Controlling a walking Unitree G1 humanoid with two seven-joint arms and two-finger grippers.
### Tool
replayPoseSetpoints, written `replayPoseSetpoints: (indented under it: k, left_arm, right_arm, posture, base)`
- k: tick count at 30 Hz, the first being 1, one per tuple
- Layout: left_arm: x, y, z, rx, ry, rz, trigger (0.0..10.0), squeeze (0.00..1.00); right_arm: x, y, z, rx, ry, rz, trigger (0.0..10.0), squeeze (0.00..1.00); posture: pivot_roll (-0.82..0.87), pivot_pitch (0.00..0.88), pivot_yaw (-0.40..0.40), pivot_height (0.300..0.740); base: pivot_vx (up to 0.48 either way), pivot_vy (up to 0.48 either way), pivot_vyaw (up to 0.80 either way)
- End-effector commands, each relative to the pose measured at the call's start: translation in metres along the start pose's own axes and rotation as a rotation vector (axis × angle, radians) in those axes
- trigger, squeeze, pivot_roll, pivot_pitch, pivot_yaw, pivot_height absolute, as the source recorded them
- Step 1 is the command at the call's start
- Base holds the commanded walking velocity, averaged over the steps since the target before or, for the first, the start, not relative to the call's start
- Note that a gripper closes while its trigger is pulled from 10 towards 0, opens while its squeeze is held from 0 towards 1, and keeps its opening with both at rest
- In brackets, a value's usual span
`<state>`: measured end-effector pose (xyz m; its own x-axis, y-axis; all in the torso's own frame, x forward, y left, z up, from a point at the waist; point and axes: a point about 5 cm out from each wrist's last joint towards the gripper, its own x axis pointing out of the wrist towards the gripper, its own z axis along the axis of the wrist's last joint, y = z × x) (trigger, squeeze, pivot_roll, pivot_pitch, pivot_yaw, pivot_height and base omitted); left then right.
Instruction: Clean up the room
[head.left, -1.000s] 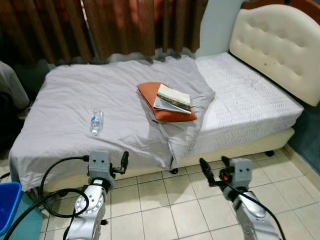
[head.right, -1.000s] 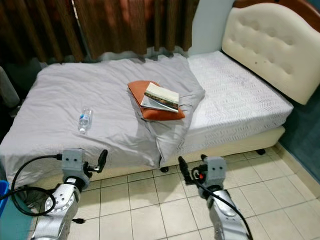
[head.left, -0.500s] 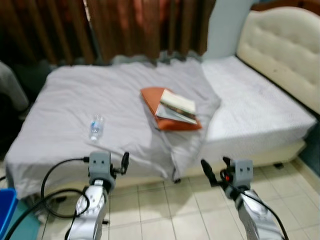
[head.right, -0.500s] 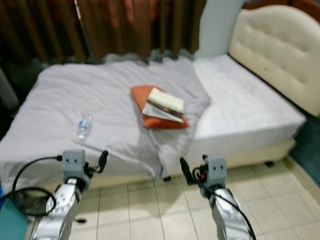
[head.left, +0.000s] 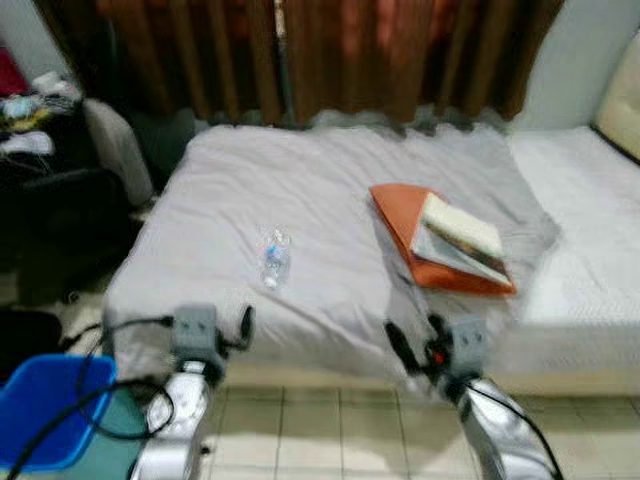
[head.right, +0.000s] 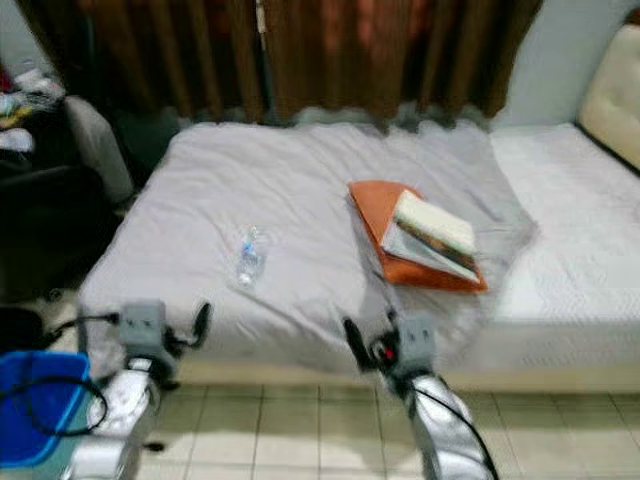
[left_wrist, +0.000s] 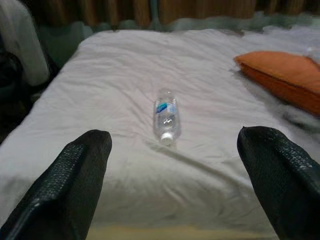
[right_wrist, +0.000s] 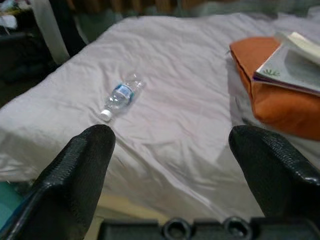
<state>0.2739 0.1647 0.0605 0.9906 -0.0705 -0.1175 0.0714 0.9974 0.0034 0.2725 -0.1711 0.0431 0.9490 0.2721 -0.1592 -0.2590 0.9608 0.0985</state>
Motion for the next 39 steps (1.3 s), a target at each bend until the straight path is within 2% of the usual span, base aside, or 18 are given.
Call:
replayPoseSetpoints:
  k: [1,6,17,30,39]
  left_arm:
    - [0.002,0.008,0.005,0.019,-0.011,0.008,10.0,0.00]
    - [0.002,0.010,0.003,0.071,0.010,-0.009,10.0,0.00]
    - [0.005,0.010,0.004,0.070,0.013,-0.025,10.0,0.00]
    - [0.007,0.008,0.003,0.062,0.021,-0.013,10.0,0.00]
    - [0.017,0.019,0.003,0.055,0.043,0.041,10.0,0.00]
  right_arm:
    - [0.004,0.003,0.006,0.001,-0.019,0.009,10.0,0.00]
    - [0.003,0.003,0.003,0.004,-0.002,0.004,10.0,0.00]
    - [0.003,0.002,0.001,-0.013,0.006,-0.003,10.0,0.00]
    - [0.002,0.003,0.002,-0.022,-0.002,0.008,10.0,0.00]
    - [-0.004,0.017,0.000,-0.044,0.025,0.132,10.0,0.00]
  posture:
    - [-0.01,0.000,-0.004,0.740]
    - [-0.01,0.000,0.002,0.740]
    - [-0.02,0.000,0.006,0.740]
    - [-0.02,0.000,0.001,0.740]
    - [-0.04,0.000,-0.008,0.740]
  base:
    - [0.405,0.259,0.00]
    - [0.417,0.103,-0.16]
    - [0.444,0.000,-0.80]
    - [0.443,0.000,0.00]
    - [0.443,0.000,0.00]
